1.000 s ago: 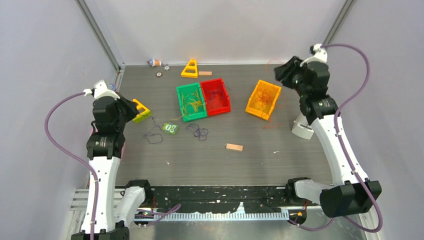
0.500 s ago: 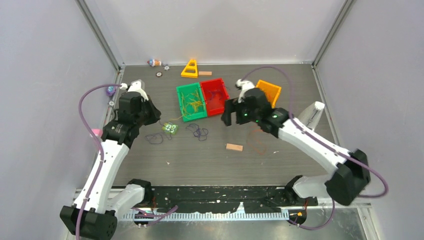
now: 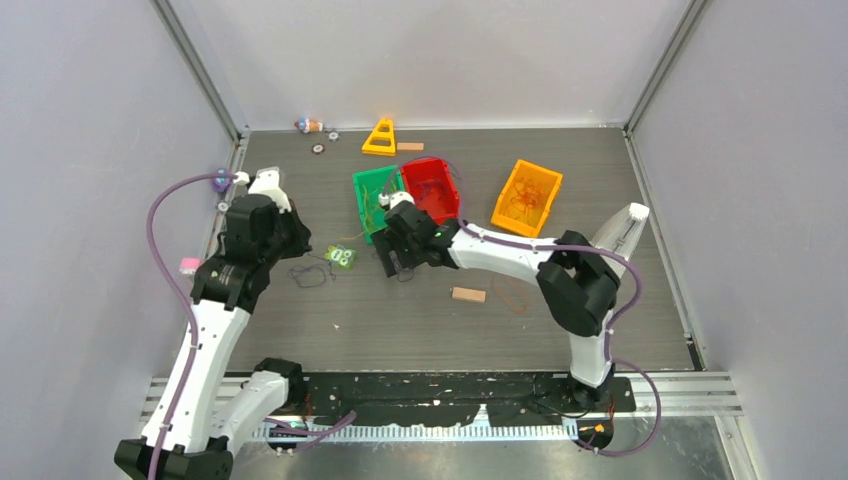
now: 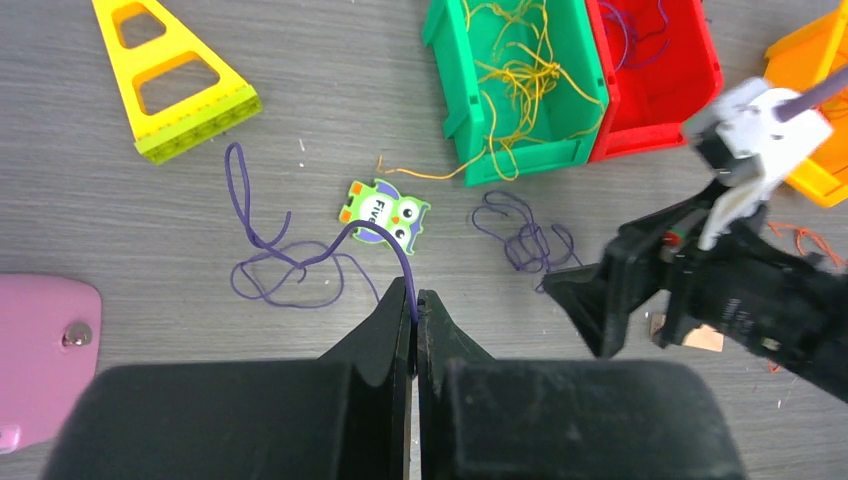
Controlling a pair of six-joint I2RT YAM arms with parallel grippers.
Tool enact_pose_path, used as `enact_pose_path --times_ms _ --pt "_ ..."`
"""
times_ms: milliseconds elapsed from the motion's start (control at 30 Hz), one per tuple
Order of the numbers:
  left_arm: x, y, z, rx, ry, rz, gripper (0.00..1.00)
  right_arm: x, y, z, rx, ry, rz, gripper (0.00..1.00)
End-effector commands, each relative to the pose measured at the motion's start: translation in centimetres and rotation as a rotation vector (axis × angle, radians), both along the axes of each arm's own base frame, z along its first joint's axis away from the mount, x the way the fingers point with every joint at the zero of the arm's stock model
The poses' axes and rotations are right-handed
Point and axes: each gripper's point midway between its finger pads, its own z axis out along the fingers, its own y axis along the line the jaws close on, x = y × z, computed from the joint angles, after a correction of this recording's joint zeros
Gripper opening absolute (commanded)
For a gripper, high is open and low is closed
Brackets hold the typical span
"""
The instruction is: Untangle the cables
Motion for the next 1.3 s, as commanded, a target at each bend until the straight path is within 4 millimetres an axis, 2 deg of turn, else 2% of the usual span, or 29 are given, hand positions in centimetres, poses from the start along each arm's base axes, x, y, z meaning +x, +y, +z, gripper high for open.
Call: enact_pose_path --times_ms 0,233,333,367,400,433,500,533,567,600,633,667,700,733,767,800,833,867,900,933,967,1100,1133,1167,1200,1233,1267 --pt "0.2 0.5 0.6 0.025 -0.071 0.007 0.0 1.8 2.1 0.7 0.001 -0.061 -0.05 0.95" --pt "0.4 0.6 0.3 0.026 -0.084 0.018 0.0 2.1 3.8 -1.9 0.006 -0.017 -0.139 0.95" --pt "0.4 0.6 0.2 0.025 -0.081 0.017 0.0 2.3 3.3 -3.6 -0.038 -0.019 -0.185 0.96" --pt "0.4 0.6 0.2 0.025 -0.082 0.017 0.0 2.3 3.1 -3.9 -0.046 -0.018 -0.196 0.99" --pt "0.4 0.6 0.2 0.025 -0.083 0.018 0.0 2.2 2.5 -4.5 -0.065 -0.021 -0.205 0.92" --pt "0.3 0.7 0.2 0.025 -0.083 0.018 0.0 2.1 2.3 -4.6 -0.068 -0.024 -0.205 0.72" --pt "0.3 0.7 0.2 0.024 -0.085 0.019 0.0 1.8 1.7 -5.1 -0.078 -0.026 -0.202 0.57" --pt "0.3 0.7 0.1 0.025 -0.085 0.02 0.0 1.6 1.3 -5.5 -0.086 -0.022 -0.2 0.54" --pt "0.3 0.7 0.1 0.026 -0.085 0.022 0.0 1.5 1.1 -5.5 -0.087 -0.022 -0.198 0.44" --pt "0.3 0.7 0.2 0.028 -0.086 0.022 0.0 1.3 0.7 -5.9 -0.091 -0.015 -0.196 0.25" --pt "0.4 0.7 0.2 0.028 -0.086 0.023 0.0 1.3 0.6 -5.2 -0.073 -0.02 -0.194 0.16" --pt "0.3 0.8 0.1 0.029 -0.085 0.025 0.0 1.2 0.0 -5.6 -0.075 -0.018 -0.195 0.08" --pt "0.4 0.8 0.1 0.029 -0.084 0.026 0.0 1.4 0.2 -4.2 -0.036 -0.041 -0.196 0.07" --pt "0.4 0.8 0.0 0.03 -0.083 0.026 0.0 1.3 -0.7 -4.2 -0.043 -0.042 -0.199 0.06" --pt "0.3 0.8 0.0 0.03 -0.081 0.024 0.0 1.6 -0.7 -2.6 -0.004 -0.065 -0.2 0.06" --pt "0.4 0.7 0.0 0.028 -0.082 0.022 0.0 1.8 -1.7 -2.3 -0.006 -0.069 -0.208 0.05" --pt "0.4 0.6 -0.1 0.024 -0.08 0.015 0.0 2.1 -1.9 -0.5 0.034 -0.086 -0.207 0.05" --pt "0.4 0.5 -0.1 0.019 -0.079 0.01 0.0 2.7 -2.9 0.0 0.04 -0.089 -0.217 0.05" --pt "0.4 0.3 -0.2 0.015 -0.076 0.003 0.0 3.0 -2.8 1.8 0.089 -0.096 -0.203 0.06" --pt "0.4 0.2 -0.2 0.013 -0.073 -0.002 0.0 3.9 -3.8 2.5 0.103 -0.104 -0.216 0.06" --pt "0.4 0.2 -0.2 0.012 -0.072 -0.003 0.0 4.7 -4.4 4.3 0.146 -0.121 -0.217 0.06" --pt "0.5 0.1 -0.2 0.008 -0.073 -0.005 0.0 7.7 -5.9 8.8 0.19 -0.213 -0.207 0.06" --pt "0.5 0.0 -0.3 0.006 -0.071 -0.007 0.0 8.2 -6.1 8.8 0.182 -0.216 -0.203 0.05" --pt "0.5 0.0 -0.2 0.005 -0.071 -0.01 0.0 9.4 -6.4 9.7 0.203 -0.224 -0.209 0.05" --pt "0.6 -0.2 -0.3 0.001 -0.068 -0.017 0.0 10.0 -6.4 9.3 0.197 -0.217 -0.208 0.05" --pt "0.6 -0.3 -0.4 -0.003 -0.065 -0.025 0.0 11.3 -6.4 9.8 0.213 -0.228 -0.215 0.05" --pt "0.6 -0.6 -0.4 -0.009 -0.062 -0.035 0.0 12.0 -6.2 9.1 0.203 -0.224 -0.212 0.05"
